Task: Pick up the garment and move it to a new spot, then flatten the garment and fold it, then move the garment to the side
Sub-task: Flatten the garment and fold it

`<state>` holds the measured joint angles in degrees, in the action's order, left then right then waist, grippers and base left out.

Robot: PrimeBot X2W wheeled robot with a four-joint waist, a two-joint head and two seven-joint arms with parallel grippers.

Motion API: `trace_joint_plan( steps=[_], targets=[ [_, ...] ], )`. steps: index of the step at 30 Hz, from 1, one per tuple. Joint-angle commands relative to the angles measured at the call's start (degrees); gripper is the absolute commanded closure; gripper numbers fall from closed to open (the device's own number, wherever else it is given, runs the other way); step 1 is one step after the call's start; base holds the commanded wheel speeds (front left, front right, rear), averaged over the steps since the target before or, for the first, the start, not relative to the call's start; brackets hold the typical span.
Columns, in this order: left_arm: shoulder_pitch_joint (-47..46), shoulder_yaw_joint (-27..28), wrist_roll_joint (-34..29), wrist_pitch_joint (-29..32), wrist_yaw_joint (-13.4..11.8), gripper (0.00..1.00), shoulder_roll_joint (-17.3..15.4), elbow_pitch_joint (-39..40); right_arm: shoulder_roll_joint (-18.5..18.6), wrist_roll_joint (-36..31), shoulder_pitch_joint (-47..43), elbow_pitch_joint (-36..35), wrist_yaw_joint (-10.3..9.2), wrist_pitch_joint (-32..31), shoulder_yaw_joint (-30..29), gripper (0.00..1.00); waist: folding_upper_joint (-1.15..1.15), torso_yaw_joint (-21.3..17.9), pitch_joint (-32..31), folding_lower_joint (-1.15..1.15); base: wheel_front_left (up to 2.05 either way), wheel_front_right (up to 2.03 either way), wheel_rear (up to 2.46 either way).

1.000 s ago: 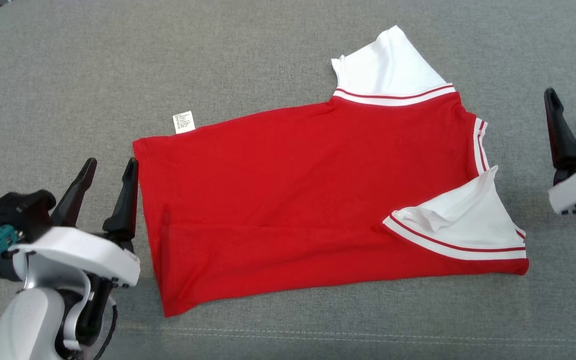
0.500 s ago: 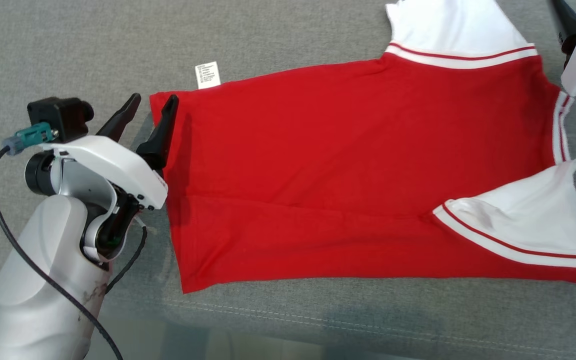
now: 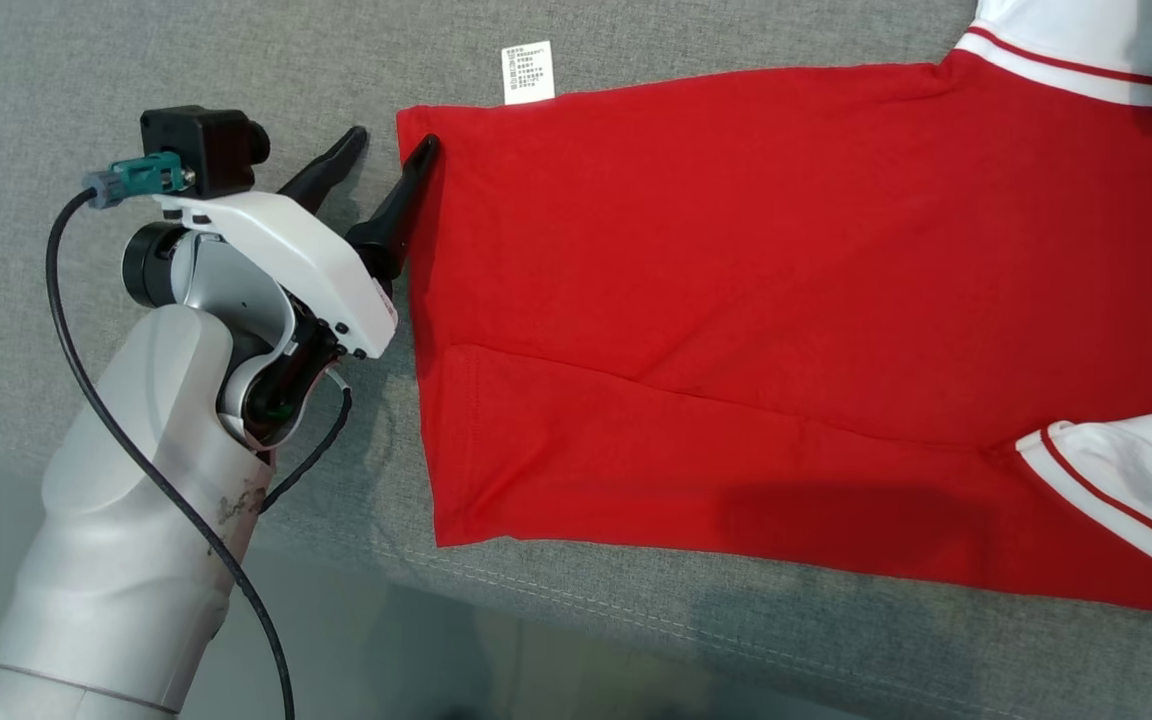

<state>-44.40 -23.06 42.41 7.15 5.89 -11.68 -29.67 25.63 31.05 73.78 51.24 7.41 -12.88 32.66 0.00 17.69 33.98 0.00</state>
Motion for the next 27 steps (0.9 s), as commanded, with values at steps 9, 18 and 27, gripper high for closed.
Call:
trace_joint_plan(
  steps=[9, 18, 27],
  targets=[
    [-5.2, -0.6, 2.2, 2.3, 1.3, 0.0, -2.4, -4.5, -1.5, 5.0, 3.8, 5.2, 0.08, -0.5, 6.6, 0.0, 0.0, 1.1, 0.9, 0.0, 0.0, 0.0, 0.0],
    [-6.7, -4.6, 6.4, 3.5, 1.6, 1.0, -3.2, -6.4, -0.9, 9.8, 4.0, 5.7, 0.08, 4.7, 9.0, 1.0, 0.0, -0.4, 0.3, 0.0, 0.0, 0.0, 0.0],
    [-6.1, -5.7, 10.1, 1.9, 1.6, 1.0, -8.0, -3.1, 5.6, 19.2, 1.2, -7.3, 0.08, 9.2, 14.2, 1.0, 0.0, -3.5, -0.4, 0.0, 0.0, 0.0, 0.0]
  ],
)
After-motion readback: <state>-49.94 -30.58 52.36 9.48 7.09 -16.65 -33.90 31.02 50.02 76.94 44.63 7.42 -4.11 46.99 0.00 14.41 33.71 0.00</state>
